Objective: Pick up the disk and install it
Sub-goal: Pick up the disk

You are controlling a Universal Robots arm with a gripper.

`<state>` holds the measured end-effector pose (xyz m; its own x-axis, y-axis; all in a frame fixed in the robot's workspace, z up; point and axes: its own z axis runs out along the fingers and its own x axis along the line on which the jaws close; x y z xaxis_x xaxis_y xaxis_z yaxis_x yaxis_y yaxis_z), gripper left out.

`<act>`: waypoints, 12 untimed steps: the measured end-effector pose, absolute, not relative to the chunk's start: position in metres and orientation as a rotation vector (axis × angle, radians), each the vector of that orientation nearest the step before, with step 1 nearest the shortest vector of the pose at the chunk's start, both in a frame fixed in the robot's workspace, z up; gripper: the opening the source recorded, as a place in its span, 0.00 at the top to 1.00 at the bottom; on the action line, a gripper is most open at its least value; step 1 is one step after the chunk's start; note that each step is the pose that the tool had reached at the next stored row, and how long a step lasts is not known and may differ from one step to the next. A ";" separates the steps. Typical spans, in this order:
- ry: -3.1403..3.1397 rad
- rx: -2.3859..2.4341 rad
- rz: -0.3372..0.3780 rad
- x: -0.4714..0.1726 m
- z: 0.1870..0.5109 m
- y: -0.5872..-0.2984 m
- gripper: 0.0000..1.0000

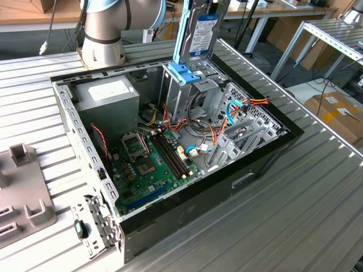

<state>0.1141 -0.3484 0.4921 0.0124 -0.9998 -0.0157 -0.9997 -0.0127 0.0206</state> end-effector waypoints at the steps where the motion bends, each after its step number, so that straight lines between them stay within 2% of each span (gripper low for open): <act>1: -2.205 2.233 -0.040 0.114 0.492 -0.349 0.65; 12: -2.205 2.232 -0.040 0.115 0.492 -0.361 0.65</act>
<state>0.1153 -0.3608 0.4921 0.0123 -0.9998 -0.0152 -0.9997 -0.0126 0.0206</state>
